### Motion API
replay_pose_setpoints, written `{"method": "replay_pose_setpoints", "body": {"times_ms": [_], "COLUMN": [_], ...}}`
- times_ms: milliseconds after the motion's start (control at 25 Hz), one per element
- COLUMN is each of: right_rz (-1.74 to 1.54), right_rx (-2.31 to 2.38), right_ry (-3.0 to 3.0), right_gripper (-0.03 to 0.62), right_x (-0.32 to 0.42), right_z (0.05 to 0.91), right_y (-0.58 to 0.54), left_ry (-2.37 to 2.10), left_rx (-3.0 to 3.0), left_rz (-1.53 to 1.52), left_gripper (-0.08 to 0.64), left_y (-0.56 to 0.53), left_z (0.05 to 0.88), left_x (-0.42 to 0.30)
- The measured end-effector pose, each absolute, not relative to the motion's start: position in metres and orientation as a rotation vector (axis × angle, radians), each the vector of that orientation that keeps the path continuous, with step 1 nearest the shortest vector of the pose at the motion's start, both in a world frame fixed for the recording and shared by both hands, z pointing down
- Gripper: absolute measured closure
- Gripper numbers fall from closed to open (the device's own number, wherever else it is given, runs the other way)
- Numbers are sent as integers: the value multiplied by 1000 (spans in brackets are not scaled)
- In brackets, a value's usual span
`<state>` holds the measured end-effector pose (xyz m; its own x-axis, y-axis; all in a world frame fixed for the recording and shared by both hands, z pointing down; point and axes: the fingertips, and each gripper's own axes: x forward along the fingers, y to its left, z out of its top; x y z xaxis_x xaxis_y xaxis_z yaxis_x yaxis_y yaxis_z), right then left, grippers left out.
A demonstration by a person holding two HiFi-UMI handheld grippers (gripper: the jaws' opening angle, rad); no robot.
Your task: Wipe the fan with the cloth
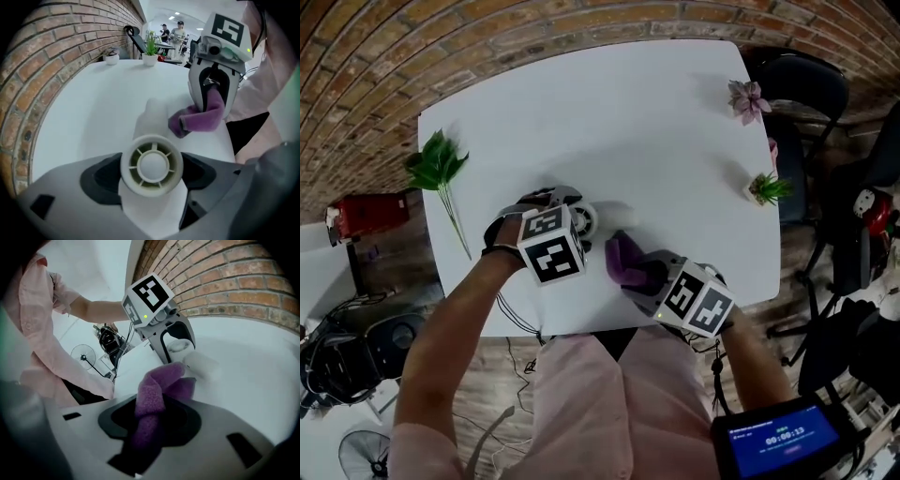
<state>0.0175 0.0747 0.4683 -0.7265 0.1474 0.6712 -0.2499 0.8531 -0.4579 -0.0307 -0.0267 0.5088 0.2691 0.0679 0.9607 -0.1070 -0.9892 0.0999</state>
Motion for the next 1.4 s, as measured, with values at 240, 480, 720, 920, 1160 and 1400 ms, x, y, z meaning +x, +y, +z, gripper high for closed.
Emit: {"method": "replay_pose_setpoints", "body": {"times_ms": [240,480,720,920,1160,1400], "right_rz": [798,983,1099,1162,1223,1232], "right_rx": [266,497,678,777,844,877], "right_ry": [-2245,-2220,-2209,-2194,-2181,-2176], "right_gripper": [468,472,477,479,479,480], "right_x": [-10,-24,-12,2,22,29], "right_z": [484,489,488,488,488,489], "right_y": [48,19,9,4,-1,-2], "left_ry": [-21,29,36,41,51,61], "left_rx": [2403,2409,2422,2427,2422,2419], "left_rz": [1798,1844,1844,1844,1860,1873], "left_gripper": [181,181,181,181,181,181], "left_y": [-26,-26,-25,-24,-24,-24], "left_z": [508,510,509,508,510,511], "left_x": [-29,-31,-31,-32,-34,-35]}}
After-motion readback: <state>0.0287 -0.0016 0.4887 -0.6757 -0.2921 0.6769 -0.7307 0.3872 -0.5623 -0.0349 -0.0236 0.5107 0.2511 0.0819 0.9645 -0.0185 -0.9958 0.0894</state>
